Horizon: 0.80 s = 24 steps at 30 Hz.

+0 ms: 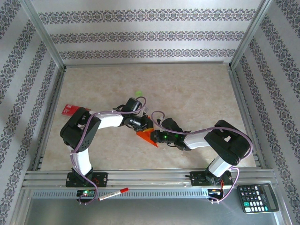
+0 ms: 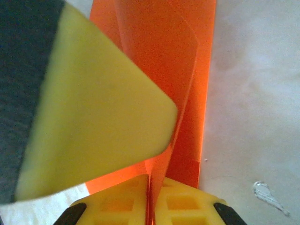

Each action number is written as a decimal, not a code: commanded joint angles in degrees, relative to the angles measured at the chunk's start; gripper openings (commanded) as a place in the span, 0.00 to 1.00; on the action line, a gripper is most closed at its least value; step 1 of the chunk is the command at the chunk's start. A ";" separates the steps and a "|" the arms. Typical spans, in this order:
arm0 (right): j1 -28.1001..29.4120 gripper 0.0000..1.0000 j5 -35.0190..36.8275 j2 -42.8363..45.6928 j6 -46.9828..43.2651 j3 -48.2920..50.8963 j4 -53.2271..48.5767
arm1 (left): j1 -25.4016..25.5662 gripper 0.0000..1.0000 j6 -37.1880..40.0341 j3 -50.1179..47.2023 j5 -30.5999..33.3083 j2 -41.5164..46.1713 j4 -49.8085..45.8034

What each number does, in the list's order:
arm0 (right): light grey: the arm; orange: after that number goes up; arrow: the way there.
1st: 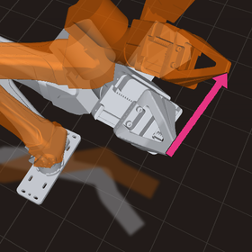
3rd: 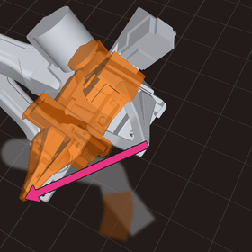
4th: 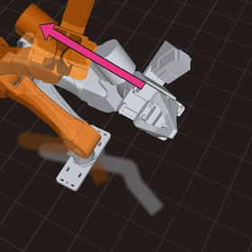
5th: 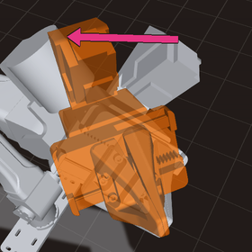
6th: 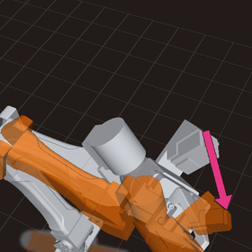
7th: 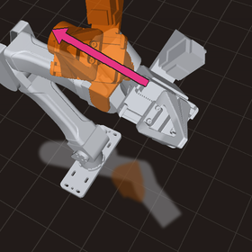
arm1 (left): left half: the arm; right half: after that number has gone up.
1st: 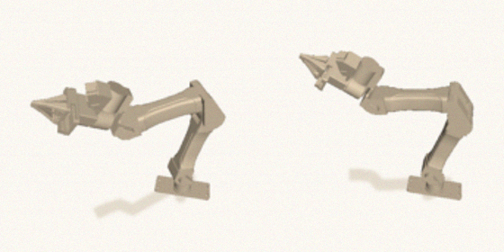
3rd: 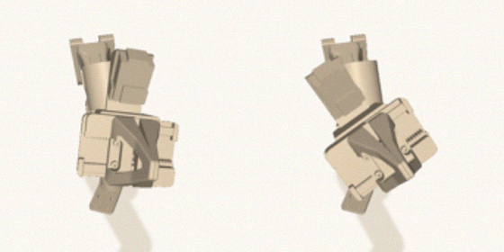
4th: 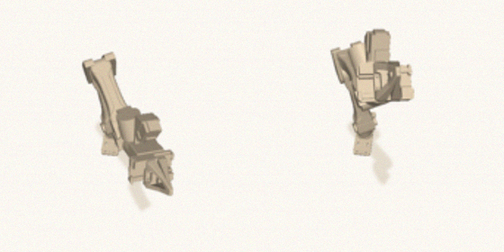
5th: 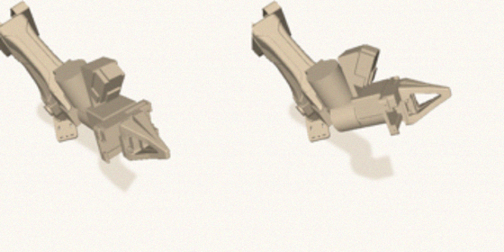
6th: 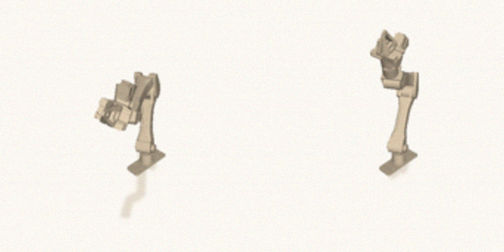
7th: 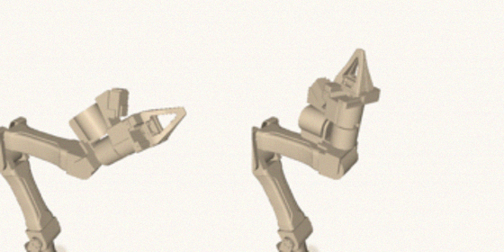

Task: Fold a paper plane with a square sheet of paper (pick it up from the middle)
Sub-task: Fourth fold the wing at the center of the table.

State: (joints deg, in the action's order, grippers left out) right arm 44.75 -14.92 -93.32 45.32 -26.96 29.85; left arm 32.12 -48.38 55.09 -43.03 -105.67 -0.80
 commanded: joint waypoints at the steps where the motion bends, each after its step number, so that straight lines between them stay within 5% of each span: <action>1: 0.47 0.11 1.00 -2.13 0.47 0.18 -2.06 | -0.91 0.17 1.62 -1.34 0.66 -0.35 0.54; 24: 2.57 0.06 4.37 -1.43 0.03 0.14 -4.39 | -1.97 0.21 -4.71 -4.67 -3.15 3.79 12.36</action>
State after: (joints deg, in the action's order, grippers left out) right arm 46.02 -12.25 -93.10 45.30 -27.00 29.41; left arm 30.96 -51.35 50.37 -44.88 -102.89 7.77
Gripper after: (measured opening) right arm 0.063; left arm 0.209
